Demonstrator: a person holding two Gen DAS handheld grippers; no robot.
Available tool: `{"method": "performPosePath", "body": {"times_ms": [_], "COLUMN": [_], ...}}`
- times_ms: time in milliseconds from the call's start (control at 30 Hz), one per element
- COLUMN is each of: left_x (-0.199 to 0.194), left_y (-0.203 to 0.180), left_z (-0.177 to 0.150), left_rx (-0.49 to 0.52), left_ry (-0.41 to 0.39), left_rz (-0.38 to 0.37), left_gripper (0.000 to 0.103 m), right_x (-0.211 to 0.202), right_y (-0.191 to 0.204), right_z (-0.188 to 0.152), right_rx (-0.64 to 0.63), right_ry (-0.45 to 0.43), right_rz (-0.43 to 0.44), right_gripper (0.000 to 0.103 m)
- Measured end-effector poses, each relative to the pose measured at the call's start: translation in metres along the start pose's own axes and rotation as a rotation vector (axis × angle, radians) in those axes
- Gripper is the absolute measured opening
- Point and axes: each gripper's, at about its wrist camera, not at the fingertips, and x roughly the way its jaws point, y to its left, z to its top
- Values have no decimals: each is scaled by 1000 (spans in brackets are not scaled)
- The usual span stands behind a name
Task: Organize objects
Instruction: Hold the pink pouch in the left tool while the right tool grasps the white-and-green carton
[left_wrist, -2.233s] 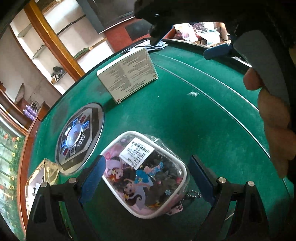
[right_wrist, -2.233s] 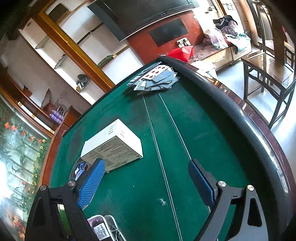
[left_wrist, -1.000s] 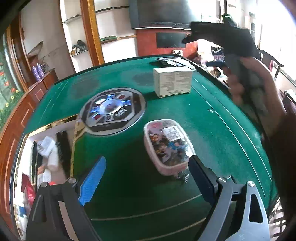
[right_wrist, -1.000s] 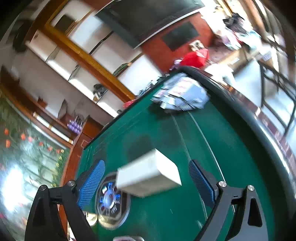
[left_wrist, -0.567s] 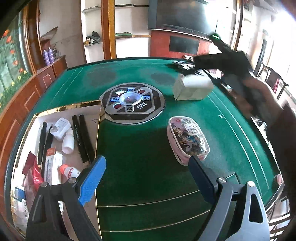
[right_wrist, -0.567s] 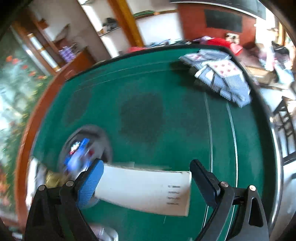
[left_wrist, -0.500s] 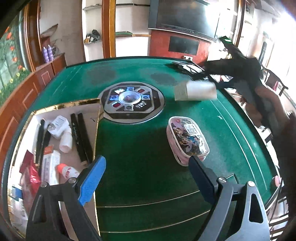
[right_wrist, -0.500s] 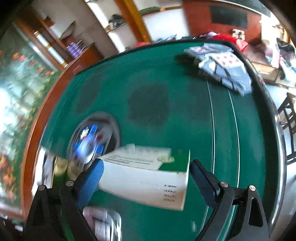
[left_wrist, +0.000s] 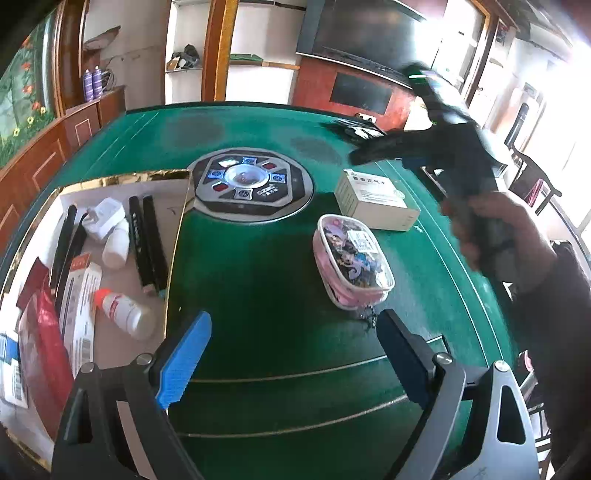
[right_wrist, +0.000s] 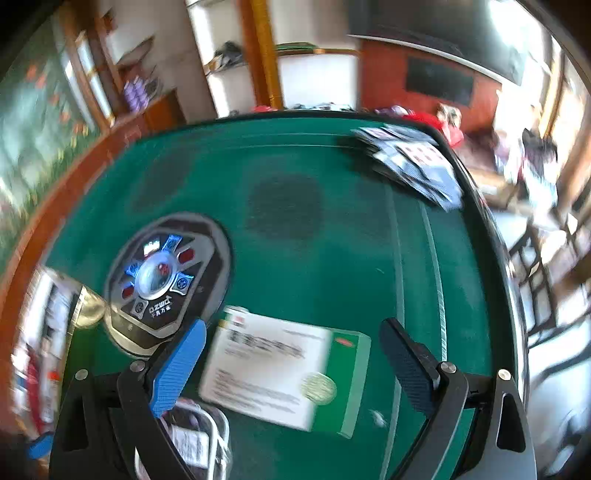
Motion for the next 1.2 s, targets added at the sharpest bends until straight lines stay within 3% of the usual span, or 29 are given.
{"method": "performPosePath", "body": {"times_ms": [67,167,367,433,500,533,667,733,800,867,1033,1200], "left_x": [-4,-11,-13,-9,-5,-3,1,-1,-4,-8,-19,-26], "left_y": [2,4,9,10,10,10,6,1,-2,-2,5,18], "left_z": [-2,-4,-5,-4,-5,-5,-10,-13,-14,-15,-20,-23], "left_rx": [-8,-2,10,-4,-19,-26,-45,-37,-30,-30,-38,-58], "left_ry": [-5,-18,-38,-29,-23,-19,-6,-7,-16,-21,-41,-47], "left_rz": [-3,-4,-25,-57,-76,-83,-108,-107,-100,-100,-92,-82], "left_gripper": [90,90,91,91,91,91,91,91,91,91,91,91], "right_x": [21,42,-1,-12,-25,-33,-61,-66,-61,-55,-31,-5], "right_y": [33,49,14,-6,-38,-58,-113,-134,-135,-123,-85,-52], "right_z": [3,-8,-65,-82,-96,-99,-102,-109,-113,-114,-93,-67], "right_rx": [-164,-279,-373,-366,-309,-236,87,307,455,555,592,529], "right_ry": [31,97,183,218,223,217,141,113,99,84,88,125], "right_rz": [-165,-265,-79,-100,-177,-163,-28,74,183,227,177,32], "right_gripper": [98,97,98,98,98,98,99,99,99,99,99,99]}}
